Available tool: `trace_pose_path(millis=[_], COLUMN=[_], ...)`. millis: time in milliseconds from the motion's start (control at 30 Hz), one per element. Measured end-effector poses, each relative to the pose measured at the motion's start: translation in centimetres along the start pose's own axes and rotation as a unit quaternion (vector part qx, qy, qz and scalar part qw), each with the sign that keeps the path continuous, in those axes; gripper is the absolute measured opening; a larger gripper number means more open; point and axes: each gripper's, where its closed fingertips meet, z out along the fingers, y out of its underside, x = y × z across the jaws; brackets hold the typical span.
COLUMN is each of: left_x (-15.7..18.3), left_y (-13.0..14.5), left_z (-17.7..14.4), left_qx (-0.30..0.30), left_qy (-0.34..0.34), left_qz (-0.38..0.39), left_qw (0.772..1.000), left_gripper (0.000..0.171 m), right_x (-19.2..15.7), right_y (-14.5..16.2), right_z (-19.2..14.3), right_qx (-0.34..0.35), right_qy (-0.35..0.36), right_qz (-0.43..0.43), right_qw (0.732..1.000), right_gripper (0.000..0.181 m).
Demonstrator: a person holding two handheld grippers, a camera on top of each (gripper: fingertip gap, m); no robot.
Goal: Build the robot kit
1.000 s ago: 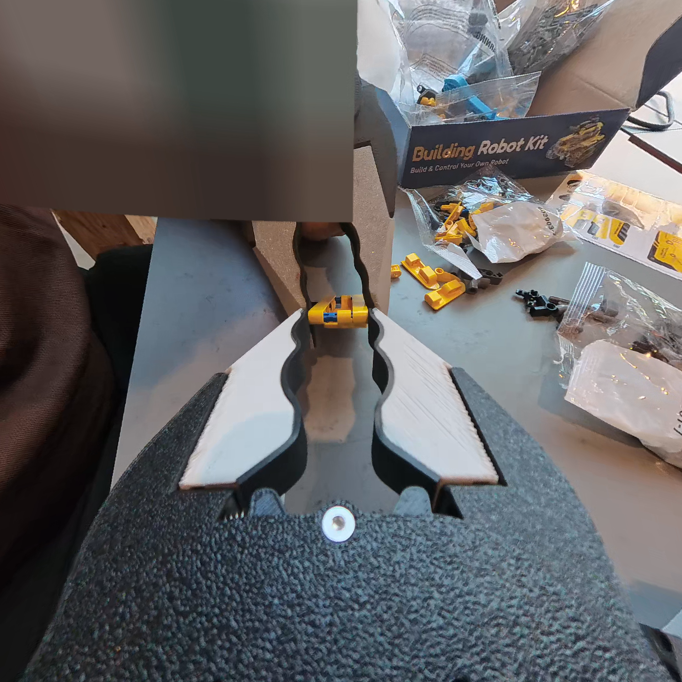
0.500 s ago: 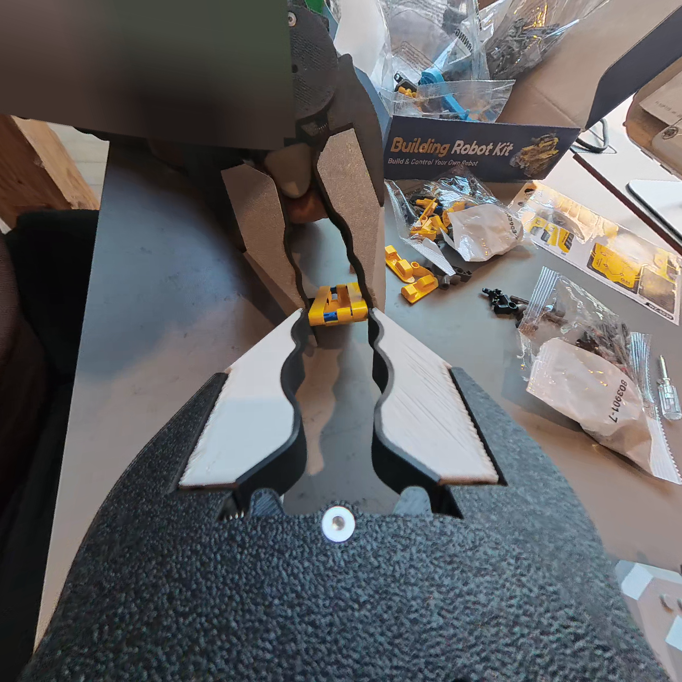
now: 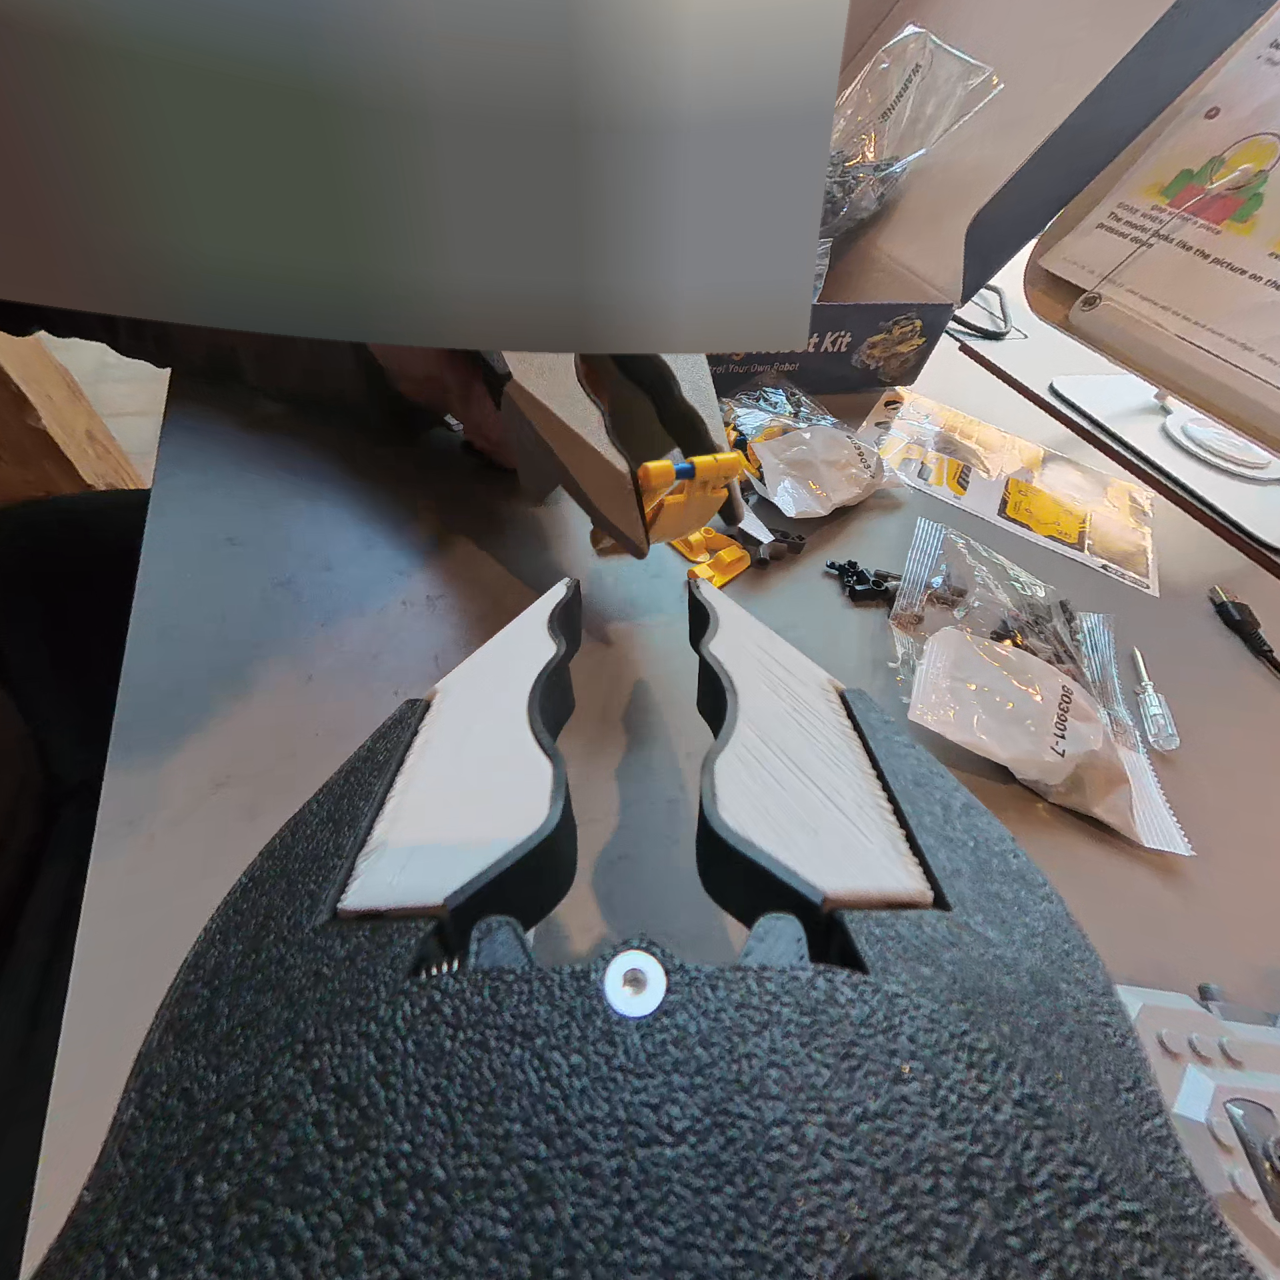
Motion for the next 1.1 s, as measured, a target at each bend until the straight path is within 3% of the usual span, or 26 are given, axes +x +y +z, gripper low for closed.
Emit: trace_pose_path(millis=[267,533,867,1100], left_x=[0.2,-0.3,0.0,0.1], left_y=[-0.8,-1.2,-1.2,-2.2], left_z=[-0.3,-0.6,-0.5,-1.1], left_qx=[0.033,0.065,0.065,0.099], left_qy=[0.051,0.121,0.142,0.211], left_qz=[-0.096,-0.265,-0.294,-0.388], left_qw=[0.993,0.954,0.943,0.892], left_gripper=[0.032,0.031,0.031,0.031], right_x=[0.0,0.1,0.1,0.1], right_y=[0.1,0.1,0.1,0.1], right_z=[0.1,0.1,0.1,0.1], right_qx=[-0.002,-0.004,-0.004,-0.004], right_qy=[-0.001,0.0,-0.001,-0.001], right_qz=[-0.001,0.003,0.005,0.005], right_qw=[1.0,1.0,1.0,1.0], right_gripper=[0.029,0.029,0.029,0.029])
